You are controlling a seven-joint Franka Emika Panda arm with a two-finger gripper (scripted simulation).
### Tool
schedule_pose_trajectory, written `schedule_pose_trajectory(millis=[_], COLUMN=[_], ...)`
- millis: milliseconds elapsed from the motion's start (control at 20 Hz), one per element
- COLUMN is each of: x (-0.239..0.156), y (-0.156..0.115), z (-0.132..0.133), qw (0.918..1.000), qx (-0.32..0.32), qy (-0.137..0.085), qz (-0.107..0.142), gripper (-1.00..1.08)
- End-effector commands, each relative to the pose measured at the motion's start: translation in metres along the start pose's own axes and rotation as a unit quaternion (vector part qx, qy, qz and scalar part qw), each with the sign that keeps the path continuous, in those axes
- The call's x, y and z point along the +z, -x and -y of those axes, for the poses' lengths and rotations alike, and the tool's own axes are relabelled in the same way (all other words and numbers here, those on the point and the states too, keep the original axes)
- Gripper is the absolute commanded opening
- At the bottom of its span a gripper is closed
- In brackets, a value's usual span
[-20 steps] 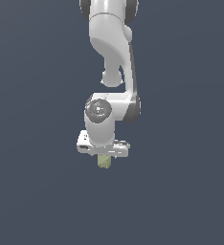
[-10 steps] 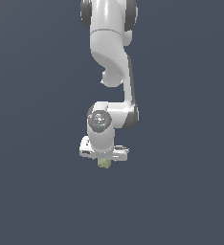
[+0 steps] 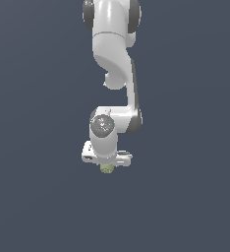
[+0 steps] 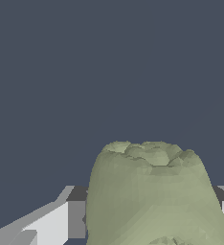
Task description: Pick up the object and move it to a goal position.
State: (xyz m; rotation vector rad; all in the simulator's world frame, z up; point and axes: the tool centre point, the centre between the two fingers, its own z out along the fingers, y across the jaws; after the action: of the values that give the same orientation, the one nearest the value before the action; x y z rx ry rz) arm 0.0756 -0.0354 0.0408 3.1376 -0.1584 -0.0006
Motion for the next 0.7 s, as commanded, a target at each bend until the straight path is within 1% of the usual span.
schedule_pose_trajectory(millis=[0, 350, 650], x=[0.0, -0.002, -0.015], y=[0.0, 0.001, 0.008], z=[0.0, 0.0, 0.0], qw=[1.0, 1.0, 1.0], qx=[0.0, 0.0, 0.0], qy=[0.0, 0.0, 0.0], qz=[0.0, 0.0, 0.0], gripper=[-1.0, -1.0, -1.0])
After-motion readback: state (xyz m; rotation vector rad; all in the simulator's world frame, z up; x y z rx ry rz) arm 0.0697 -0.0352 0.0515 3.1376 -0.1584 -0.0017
